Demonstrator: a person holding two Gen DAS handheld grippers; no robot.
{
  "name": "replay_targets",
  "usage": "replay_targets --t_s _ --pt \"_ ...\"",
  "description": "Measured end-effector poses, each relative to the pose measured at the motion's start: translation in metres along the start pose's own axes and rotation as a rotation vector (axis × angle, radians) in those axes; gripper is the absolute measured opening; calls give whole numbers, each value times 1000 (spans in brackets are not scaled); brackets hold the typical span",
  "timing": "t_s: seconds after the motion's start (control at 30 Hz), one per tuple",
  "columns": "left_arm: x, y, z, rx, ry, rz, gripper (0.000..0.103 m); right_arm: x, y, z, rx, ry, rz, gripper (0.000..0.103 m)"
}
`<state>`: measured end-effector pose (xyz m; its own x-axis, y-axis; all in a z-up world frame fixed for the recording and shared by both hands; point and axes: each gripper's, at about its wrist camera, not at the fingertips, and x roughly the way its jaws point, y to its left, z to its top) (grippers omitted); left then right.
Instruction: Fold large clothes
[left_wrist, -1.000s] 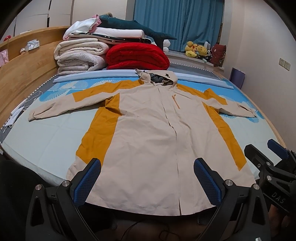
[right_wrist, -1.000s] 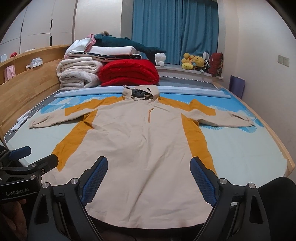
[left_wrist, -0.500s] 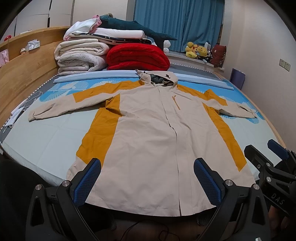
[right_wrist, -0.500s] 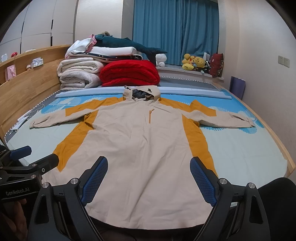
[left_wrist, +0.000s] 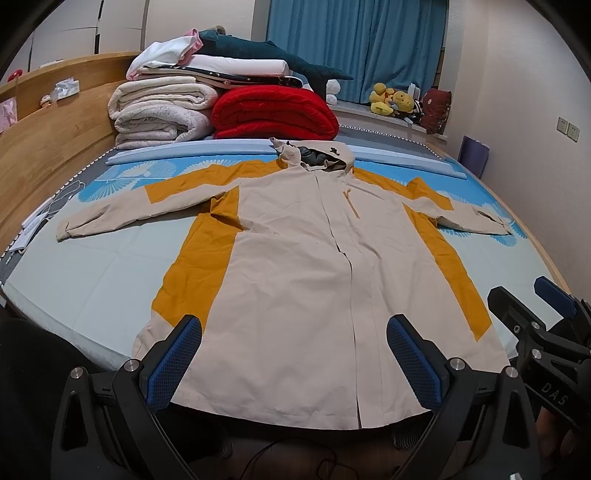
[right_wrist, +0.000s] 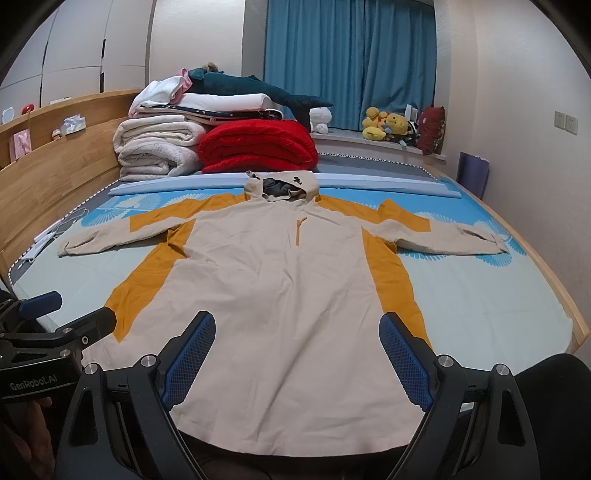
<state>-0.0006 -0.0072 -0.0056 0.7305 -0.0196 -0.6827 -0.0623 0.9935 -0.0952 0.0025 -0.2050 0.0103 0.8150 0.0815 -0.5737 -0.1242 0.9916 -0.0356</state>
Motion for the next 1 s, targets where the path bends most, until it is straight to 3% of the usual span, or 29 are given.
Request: replay_targets --t_s 0.57,0.63,0.8,1.0 --pt "-11 2 14 0 -8 8 98 9 -3 7 12 57 -38 90" --pt "-13 4 22 6 -18 31 94 12 -3 8 15 75 -40 90" --pt "-2 11 53 37 -17 49 44 17 -3 18 24 97 -24 90" --pt "15 23 109 58 -65 -13 31 27 -4 55 14 45 30 87"
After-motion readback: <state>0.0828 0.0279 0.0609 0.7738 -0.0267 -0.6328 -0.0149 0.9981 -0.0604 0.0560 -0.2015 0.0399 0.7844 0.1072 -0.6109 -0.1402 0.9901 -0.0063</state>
